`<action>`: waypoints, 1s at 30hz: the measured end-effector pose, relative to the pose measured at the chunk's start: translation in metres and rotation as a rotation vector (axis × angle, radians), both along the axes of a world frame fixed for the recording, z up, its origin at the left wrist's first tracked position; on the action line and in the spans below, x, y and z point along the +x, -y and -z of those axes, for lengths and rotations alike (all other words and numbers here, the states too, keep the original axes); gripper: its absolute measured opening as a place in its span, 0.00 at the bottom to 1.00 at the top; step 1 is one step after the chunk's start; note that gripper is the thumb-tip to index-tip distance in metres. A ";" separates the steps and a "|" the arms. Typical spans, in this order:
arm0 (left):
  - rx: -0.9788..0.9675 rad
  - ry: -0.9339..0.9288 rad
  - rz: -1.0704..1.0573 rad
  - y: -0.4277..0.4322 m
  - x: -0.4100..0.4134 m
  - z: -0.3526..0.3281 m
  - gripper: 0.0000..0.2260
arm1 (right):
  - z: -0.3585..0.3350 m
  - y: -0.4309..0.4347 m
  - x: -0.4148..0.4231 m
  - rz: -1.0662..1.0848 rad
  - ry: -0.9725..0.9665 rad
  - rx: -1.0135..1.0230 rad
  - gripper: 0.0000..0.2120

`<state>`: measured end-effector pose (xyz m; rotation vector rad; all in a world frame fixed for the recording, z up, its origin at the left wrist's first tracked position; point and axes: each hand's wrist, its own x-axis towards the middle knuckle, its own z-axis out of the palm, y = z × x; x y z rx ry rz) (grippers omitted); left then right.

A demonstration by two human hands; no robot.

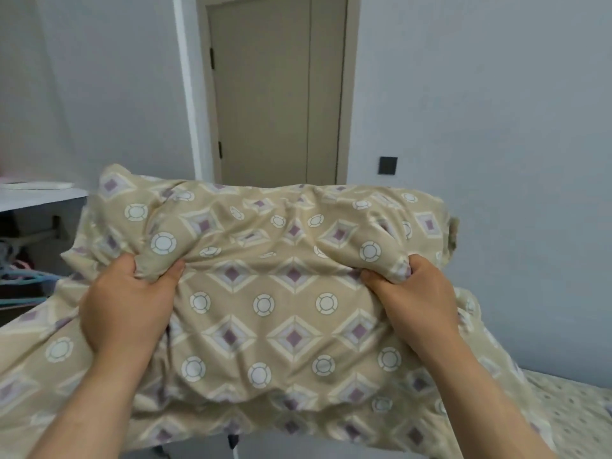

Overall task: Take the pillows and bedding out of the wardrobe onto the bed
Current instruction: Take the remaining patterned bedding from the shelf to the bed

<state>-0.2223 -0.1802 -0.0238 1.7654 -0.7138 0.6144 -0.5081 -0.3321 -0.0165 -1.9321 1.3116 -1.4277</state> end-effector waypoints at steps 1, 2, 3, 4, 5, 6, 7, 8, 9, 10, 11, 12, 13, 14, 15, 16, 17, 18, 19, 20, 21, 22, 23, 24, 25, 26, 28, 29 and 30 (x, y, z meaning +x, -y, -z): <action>0.014 0.002 0.062 0.029 -0.024 -0.001 0.20 | 0.001 0.010 -0.035 0.073 -0.005 0.005 0.21; 0.034 0.002 0.102 0.050 -0.048 -0.002 0.21 | 0.003 0.018 -0.064 0.131 -0.014 0.007 0.21; 0.042 -0.003 0.157 0.071 -0.074 -0.004 0.21 | 0.004 0.027 -0.094 0.183 -0.015 0.002 0.22; 0.046 -0.012 0.219 0.090 -0.098 -0.003 0.20 | 0.006 0.033 -0.121 0.225 -0.012 -0.007 0.23; 0.052 -0.024 0.261 0.105 -0.117 -0.001 0.19 | 0.008 0.039 -0.143 0.254 -0.015 -0.014 0.23; 0.056 -0.032 0.299 0.121 -0.137 0.000 0.19 | 0.011 0.043 -0.166 0.281 -0.010 -0.013 0.24; 0.066 -0.038 0.337 0.138 -0.156 0.002 0.19 | 0.013 0.047 -0.190 0.312 -0.001 -0.013 0.24; 0.076 -0.040 0.372 0.153 -0.172 0.003 0.18 | 0.015 0.051 -0.210 0.339 0.011 -0.009 0.24; 0.084 -0.037 0.399 0.168 -0.190 0.005 0.18 | 0.018 0.055 -0.231 0.368 0.022 -0.009 0.23; 0.093 -0.028 0.424 0.183 -0.208 0.007 0.18 | 0.020 0.059 -0.251 0.398 0.033 -0.008 0.23; 0.100 -0.019 0.462 0.199 -0.227 0.010 0.18 | 0.024 0.062 -0.272 0.432 0.041 -0.002 0.23; 0.101 -0.012 0.507 0.215 -0.245 0.013 0.18 | 0.027 0.063 -0.292 0.463 0.046 0.011 0.23; 0.105 -0.009 0.552 0.230 -0.265 0.016 0.18 | 0.030 0.065 -0.311 0.496 0.050 0.027 0.23; 0.108 -0.013 0.600 0.244 -0.284 0.018 0.18 | 0.033 0.067 -0.330 0.528 0.060 0.041 0.23; 0.110 -0.020 0.653 0.258 -0.305 0.020 0.18 | 0.035 0.067 -0.348 0.560 0.072 0.055 0.23; 0.115 -0.024 0.704 0.273 -0.325 0.022 0.17 | 0.037 0.068 -0.366 0.591 0.084 0.066 0.24; 0.122 -0.026 0.751 0.287 -0.345 0.023 0.16 | 0.039 0.070 -0.382 0.627 0.089 0.074 0.25; 0.134 -0.026 0.803 0.302 -0.369 0.026 0.16 | 0.043 0.071 -0.402 0.671 0.092 0.088 0.26; 0.141 -0.027 0.857 0.317 -0.390 0.029 0.15 | 0.047 0.072 -0.420 0.712 0.095 0.092 0.27; 0.144 -0.028 0.916 0.333 -0.411 0.033 0.15 | 0.051 0.074 -0.438 0.755 0.104 0.089 0.27; 0.152 -0.017 0.964 0.349 -0.433 0.036 0.15 | 0.057 0.074 -0.454 0.803 0.111 0.093 0.28; 0.164 -0.005 0.998 0.364 -0.454 0.039 0.15 | 0.063 0.075 -0.468 0.845 0.116 0.102 0.28; 0.177 0.009 1.026 0.377 -0.468 0.042 0.15 | 0.069 0.078 -0.477 0.882 0.124 0.115 0.28; 0.196 0.029 1.090 0.398 -0.498 0.049 0.15 | 0.079 0.080 -0.498 0.958 0.146 0.133 0.29; 0.212 0.048 1.128 0.413 -0.521 0.056 0.15 | 0.086 0.083 -0.513 1.011 0.162 0.143 0.29; 0.205 0.057 1.148 0.422 -0.529 0.060 0.15 | 0.092 0.085 -0.518 1.028 0.168 0.156 0.30; 0.253 0.065 1.247 0.456 -0.569 0.078 0.16 | 0.113 0.092 -0.540 1.131 0.184 0.197 0.30; 0.277 0.076 1.308 0.475 -0.594 0.089 0.17 | 0.125 0.099 -0.551 1.196 0.210 0.205 0.30; 0.303 0.080 1.370 0.497 -0.621 0.101 0.17 | 0.136 0.105 -0.562 1.272 0.228 0.218 0.29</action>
